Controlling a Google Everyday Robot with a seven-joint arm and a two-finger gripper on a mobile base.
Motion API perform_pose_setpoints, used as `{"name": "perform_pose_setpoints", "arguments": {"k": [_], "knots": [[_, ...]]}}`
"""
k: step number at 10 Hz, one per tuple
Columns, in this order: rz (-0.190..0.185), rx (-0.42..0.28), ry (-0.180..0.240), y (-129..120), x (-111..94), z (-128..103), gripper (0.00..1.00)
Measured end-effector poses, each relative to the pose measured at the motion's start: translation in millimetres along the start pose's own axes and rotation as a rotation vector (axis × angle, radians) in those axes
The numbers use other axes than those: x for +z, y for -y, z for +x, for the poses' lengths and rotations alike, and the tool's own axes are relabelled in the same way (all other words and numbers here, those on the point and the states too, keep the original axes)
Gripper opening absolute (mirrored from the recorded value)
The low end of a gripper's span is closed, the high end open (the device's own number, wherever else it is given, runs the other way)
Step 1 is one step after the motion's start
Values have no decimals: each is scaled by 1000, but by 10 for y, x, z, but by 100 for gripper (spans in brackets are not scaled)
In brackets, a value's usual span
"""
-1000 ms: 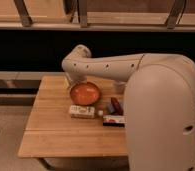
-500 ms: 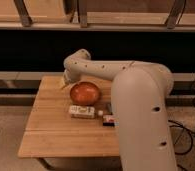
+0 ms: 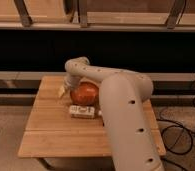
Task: Pick up the ceramic bowl
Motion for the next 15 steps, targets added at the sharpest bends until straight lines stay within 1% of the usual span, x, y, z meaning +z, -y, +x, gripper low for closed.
{"name": "perform_pose_setpoints", "arguments": {"k": [1,2,3,4,5,6,7,8,9,10,11,12,13,14,15], "knots": [[9,12,-37,85,68,29,64],[7,19,-63,124,120,48,61],[-4,26,-102,146,212,86,50],[-15,28,-127,119,274,89,39],[-21,33,-138,126,301,83,31],[-26,42,-150,154,329,81,21],[-22,47,-149,183,323,42,10],[-12,54,-119,250,226,-60,2],[6,62,-71,327,33,-185,0],[39,68,-5,415,-276,-328,0],[80,70,63,490,-634,-443,0],[120,71,122,547,-969,-506,0],[183,73,214,587,-1511,-544,0],[235,74,283,560,-1941,-481,0],[257,81,317,486,-2169,-380,0]]}}
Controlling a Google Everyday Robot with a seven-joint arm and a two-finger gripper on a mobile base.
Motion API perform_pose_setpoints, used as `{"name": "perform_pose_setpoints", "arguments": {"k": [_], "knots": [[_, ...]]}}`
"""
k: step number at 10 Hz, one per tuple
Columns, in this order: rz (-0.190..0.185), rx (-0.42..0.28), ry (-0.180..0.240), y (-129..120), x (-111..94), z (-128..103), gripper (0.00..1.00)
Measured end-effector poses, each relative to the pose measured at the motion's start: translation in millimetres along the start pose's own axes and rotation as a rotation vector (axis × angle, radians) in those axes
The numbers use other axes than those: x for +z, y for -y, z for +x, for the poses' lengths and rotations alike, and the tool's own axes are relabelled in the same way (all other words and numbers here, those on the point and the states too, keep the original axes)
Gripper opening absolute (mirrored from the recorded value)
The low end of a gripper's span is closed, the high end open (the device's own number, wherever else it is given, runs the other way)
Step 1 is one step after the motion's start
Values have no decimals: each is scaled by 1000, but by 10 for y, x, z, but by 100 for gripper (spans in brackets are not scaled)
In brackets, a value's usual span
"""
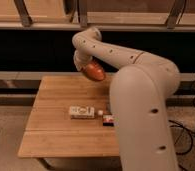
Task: Pick up the ceramic bowl
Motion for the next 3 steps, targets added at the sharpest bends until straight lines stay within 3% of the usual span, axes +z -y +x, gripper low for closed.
{"name": "perform_pose_setpoints", "arguments": {"k": [2,3], "knots": [[19,30,40,-279,-528,306,0],[16,50,36,-383,-626,452,0]]}}
